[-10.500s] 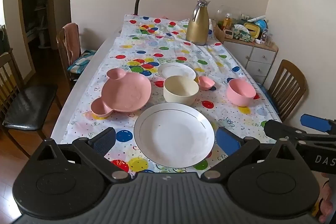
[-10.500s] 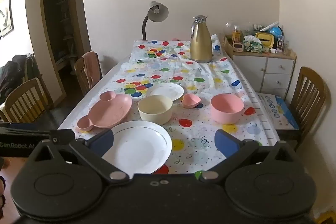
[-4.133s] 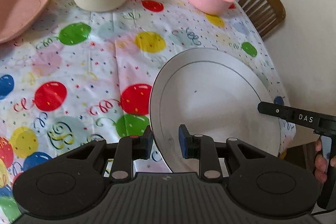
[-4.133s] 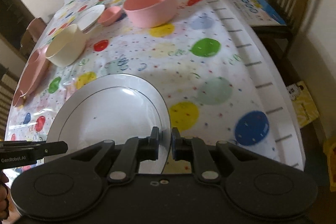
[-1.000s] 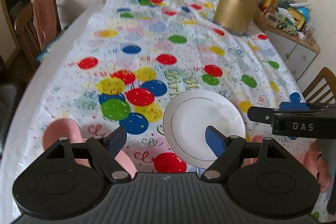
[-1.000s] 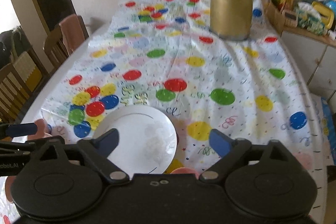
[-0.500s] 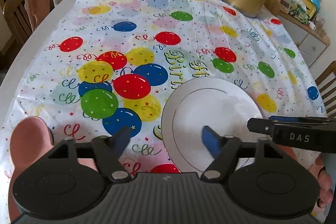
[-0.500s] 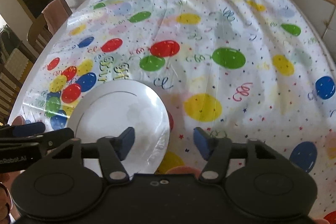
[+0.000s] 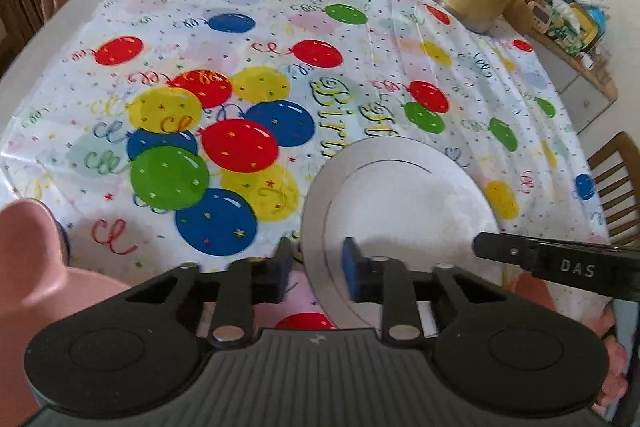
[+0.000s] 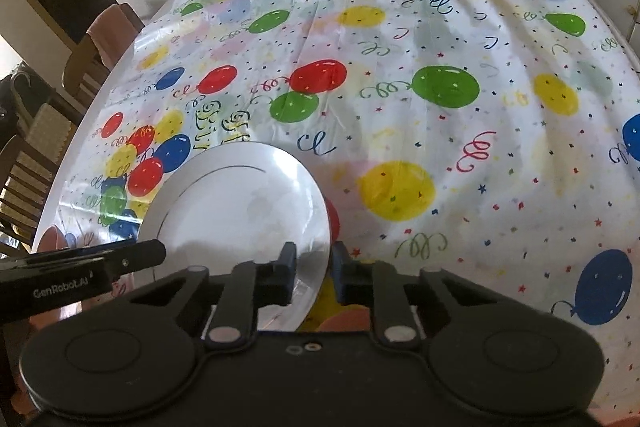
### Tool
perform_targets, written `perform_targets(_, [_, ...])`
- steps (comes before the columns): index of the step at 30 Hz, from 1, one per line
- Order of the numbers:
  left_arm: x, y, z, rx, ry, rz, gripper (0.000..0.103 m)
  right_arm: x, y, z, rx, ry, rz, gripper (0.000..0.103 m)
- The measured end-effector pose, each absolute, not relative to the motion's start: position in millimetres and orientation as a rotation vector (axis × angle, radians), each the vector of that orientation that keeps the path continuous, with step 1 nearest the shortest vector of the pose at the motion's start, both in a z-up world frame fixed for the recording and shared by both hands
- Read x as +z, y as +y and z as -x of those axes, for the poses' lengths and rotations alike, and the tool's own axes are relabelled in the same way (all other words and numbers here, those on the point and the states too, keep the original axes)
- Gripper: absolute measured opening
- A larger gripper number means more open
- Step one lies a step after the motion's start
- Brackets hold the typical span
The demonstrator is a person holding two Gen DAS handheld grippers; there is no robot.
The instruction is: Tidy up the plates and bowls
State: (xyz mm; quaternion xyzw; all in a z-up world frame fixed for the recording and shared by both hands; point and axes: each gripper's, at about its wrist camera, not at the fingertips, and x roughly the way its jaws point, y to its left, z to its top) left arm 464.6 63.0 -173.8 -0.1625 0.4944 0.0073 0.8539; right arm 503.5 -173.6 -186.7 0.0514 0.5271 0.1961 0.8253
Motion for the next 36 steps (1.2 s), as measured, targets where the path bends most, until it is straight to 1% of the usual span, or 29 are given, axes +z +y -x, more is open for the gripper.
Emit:
perform_targets(3, [-174.8, 63.7, -464.4, 0.015, 1.036, 0.348, 0.019, -186.7, -175.7, -503.8, 0.414, 1.120, -0.124, 0.013])
perform_targets(14, [-168.5, 66.1, -457.0, 0.011, 1.021, 0.351, 0.019, -179.9, -174.7, -496.1, 0.415, 1.095, -0.129, 0.011])
perform_targets(25, [-131.1, 61.6, -445.4, -0.015, 0.966, 0.352, 0.019, -148.0, -182.6, -483.2, 0.412, 1.046, -0.152, 0.011])
perform_targets(36, [-96.2, 44.4, -409.7, -0.049, 0.949, 0.338, 0.019, -110.2, -198.3, -446.6, 0.398, 1.012, -0.154, 0.011])
